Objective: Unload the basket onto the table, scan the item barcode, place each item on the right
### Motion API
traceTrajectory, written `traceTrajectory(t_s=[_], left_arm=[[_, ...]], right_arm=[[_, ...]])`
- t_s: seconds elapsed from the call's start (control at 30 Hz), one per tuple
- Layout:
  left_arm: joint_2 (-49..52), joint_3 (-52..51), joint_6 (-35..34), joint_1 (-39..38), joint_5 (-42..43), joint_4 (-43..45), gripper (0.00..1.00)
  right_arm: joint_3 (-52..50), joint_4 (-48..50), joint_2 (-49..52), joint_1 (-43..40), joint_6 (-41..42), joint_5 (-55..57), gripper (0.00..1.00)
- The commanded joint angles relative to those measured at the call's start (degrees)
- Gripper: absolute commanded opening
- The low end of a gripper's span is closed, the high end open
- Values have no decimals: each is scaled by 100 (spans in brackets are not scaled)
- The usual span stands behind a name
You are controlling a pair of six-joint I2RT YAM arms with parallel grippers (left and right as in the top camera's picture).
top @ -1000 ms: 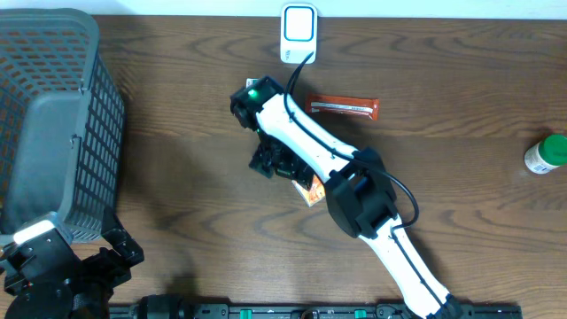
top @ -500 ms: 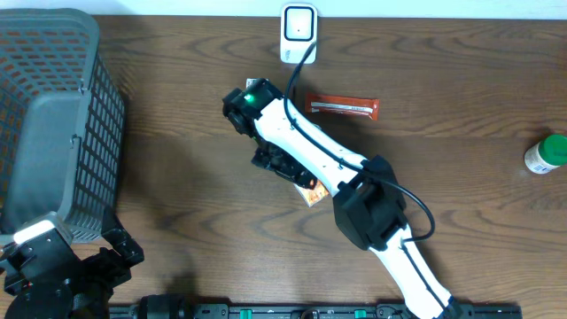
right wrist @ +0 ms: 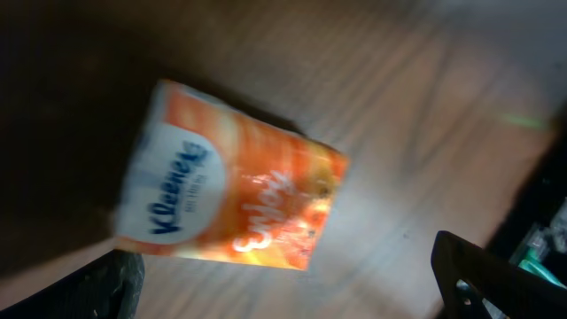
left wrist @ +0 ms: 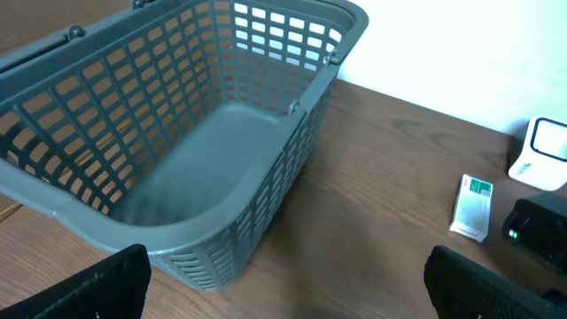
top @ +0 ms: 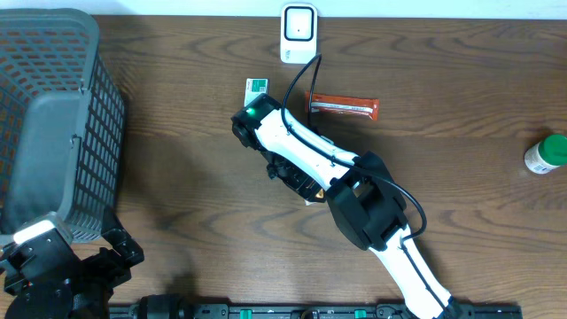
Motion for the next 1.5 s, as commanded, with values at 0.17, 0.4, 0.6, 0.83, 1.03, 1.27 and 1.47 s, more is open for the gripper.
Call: traceTrajectory(t_s=[0.17, 0.4, 0.6, 0.83, 1.03, 1.27, 1.47], left_arm=[[13, -35, -46, 20, 35, -4, 100], [13, -35, -46, 20, 33, -4, 100], [13, -35, -46, 20, 35, -4, 100], [13, -35, -46, 20, 33, -4, 100], [13, -35, -46, 20, 35, -4, 100], [13, -35, -46, 20, 33, -4, 100], [13, -33, -46, 20, 33, -4, 100]], right_arm=[[-7, 680, -92, -111, -2308, 369, 99], [-7, 463, -92, -321, -3794, 553, 99], [-9, 756, -92, -472, -5525, 114, 99], [-337, 1102, -90, -629, -6299, -393, 99], [-1010, 1331, -90, -804, -6653, -402, 86], [-1394, 1692, -90, -739, -7519, -992, 85], [-1593, 2299, -90, -675, -7528, -1064, 65]])
